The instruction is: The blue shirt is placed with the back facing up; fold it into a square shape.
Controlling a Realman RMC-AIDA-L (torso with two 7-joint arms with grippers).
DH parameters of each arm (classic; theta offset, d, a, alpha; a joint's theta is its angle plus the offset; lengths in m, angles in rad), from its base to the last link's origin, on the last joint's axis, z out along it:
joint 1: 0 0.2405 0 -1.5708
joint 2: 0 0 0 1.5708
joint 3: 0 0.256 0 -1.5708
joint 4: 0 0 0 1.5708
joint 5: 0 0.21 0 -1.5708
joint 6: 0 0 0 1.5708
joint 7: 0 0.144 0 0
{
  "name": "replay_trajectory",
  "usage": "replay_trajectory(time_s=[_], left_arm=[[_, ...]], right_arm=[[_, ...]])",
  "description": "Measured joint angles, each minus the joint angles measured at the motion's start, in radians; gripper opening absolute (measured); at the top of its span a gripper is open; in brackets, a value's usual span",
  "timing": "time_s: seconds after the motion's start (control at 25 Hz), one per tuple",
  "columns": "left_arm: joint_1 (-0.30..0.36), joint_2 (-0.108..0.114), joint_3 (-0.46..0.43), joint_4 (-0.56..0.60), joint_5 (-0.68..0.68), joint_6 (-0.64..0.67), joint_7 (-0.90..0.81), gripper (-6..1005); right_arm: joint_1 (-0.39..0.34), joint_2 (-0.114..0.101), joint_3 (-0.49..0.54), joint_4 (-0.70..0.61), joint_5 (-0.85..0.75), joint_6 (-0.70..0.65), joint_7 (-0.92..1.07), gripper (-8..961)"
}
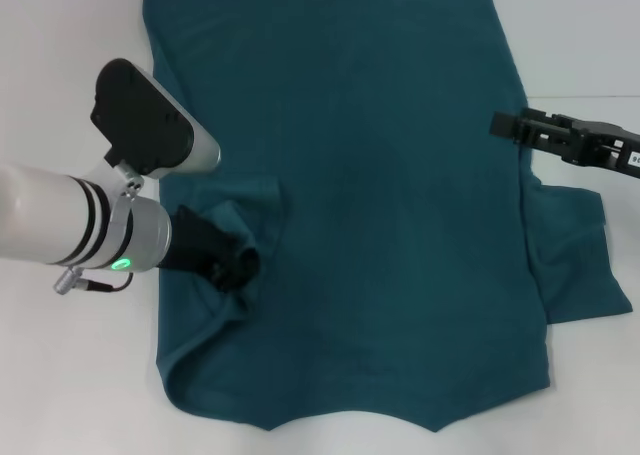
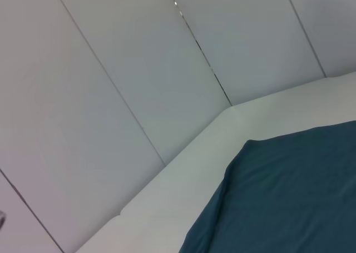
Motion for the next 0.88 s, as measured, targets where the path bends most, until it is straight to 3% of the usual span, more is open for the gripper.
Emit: replay_trajectory(time_s=[0.2,0.48,0.64,0.88], left_arm=[[0.017,0.0,-0.02,0.095,0.025,0.035,0.007,457],[0.019,-0.006,-0.067,0.21,0.004,0.064,0.0,703],[-0.028,-0.007,-0.043,0.107,-0.01,-0.042,-0.001,831],[-0.144,-0.006,-0.03,-0.131,-0.01,-0.227,0.002,830]], right_arm=[[0.0,0.0,0.001,-0.001,0.0,0.0,0.0,821],[0.009,0.0,0.008,-0.001,-0.002,0.009,-0.003,821],[0.009,0.0,0.006,-0.001,-0.005,0.025,-0.013,821],[0.008,-0.005,0.005,0.006,-0.007,0.034,-0.02,821]])
